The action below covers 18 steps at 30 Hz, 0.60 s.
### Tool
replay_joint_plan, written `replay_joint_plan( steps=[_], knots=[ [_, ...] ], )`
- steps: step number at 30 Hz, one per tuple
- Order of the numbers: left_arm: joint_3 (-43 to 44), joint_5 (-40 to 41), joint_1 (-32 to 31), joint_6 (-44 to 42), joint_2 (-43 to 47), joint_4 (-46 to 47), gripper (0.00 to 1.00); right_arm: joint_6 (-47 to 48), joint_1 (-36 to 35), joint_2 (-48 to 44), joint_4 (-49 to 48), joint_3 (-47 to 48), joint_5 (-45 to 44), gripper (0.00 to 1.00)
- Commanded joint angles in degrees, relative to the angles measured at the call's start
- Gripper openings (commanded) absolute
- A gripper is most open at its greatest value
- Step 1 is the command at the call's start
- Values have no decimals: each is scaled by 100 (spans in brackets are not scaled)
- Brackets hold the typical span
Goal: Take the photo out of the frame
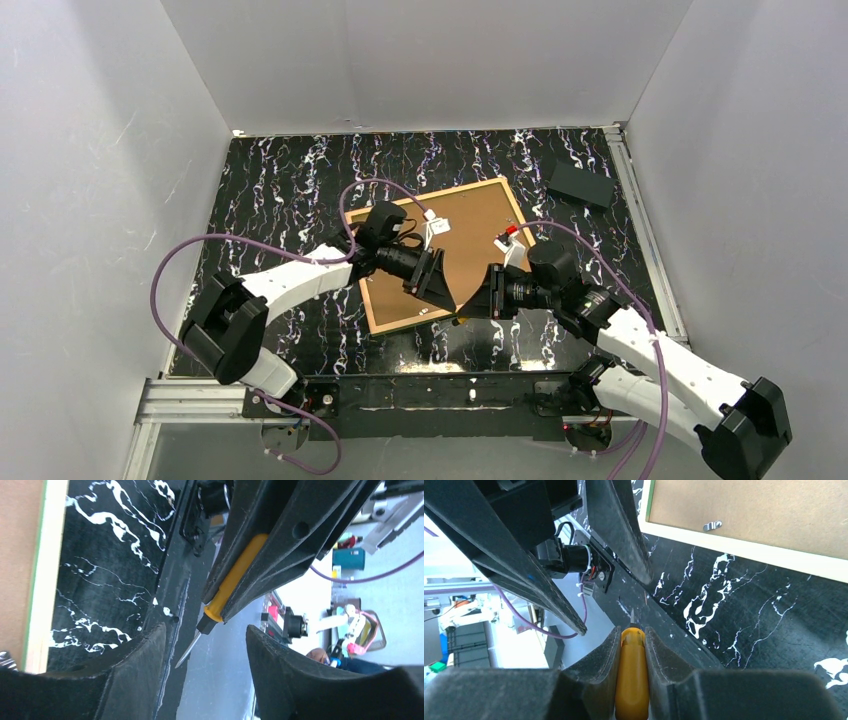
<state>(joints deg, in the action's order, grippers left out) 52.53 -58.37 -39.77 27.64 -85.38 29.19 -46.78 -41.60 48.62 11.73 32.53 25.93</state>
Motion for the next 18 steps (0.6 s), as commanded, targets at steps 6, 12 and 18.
replay_joint_plan(
  steps=[6,12,18],
  knots=[
    [164,-889,-304,-683,27,-788,56,-278,207,-601,-291,-114,140,1],
    [208,-724,-401,-875,138,-987,50,-400,294,-779,-379,-51,288,1],
    [132,-659,-411,-398,85,-450,25,-571,293,-749,-915,-108,525,1]
  ],
)
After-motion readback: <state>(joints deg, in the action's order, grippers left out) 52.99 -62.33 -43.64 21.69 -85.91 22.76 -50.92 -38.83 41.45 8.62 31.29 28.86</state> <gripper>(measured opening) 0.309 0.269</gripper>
